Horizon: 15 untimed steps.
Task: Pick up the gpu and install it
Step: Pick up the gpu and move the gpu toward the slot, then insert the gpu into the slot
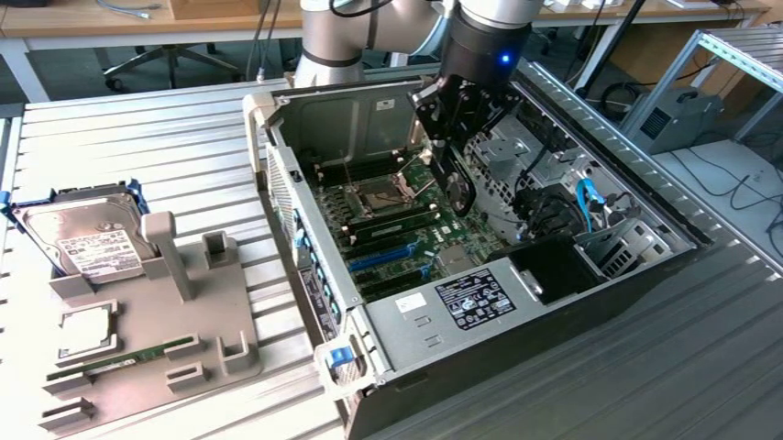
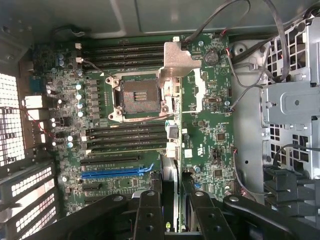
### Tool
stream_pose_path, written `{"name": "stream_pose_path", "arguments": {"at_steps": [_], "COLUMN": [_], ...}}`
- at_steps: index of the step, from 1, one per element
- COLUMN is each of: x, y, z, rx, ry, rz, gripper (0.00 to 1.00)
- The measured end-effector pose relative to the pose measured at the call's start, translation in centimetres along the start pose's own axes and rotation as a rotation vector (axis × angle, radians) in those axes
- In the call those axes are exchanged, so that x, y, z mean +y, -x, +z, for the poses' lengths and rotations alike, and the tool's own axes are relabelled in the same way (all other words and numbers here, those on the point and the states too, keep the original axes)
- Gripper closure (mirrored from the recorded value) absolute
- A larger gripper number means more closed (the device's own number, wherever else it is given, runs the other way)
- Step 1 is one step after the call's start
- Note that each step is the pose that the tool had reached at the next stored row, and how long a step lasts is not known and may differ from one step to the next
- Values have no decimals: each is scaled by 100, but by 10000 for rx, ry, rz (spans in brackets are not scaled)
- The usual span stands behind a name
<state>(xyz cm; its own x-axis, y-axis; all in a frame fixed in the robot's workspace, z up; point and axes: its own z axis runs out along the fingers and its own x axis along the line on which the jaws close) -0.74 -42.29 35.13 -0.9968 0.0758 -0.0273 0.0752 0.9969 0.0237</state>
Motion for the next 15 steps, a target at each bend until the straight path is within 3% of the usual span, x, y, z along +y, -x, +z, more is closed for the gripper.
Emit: {"name": "stream_pose_path", "arguments": {"at_steps": [8, 15], "x": [0, 0], "y": [0, 1], "z": [0, 0], "rx": [0, 14], "ry": [1, 17], "rz": [-27, -604], "gripper": [74, 74]}}
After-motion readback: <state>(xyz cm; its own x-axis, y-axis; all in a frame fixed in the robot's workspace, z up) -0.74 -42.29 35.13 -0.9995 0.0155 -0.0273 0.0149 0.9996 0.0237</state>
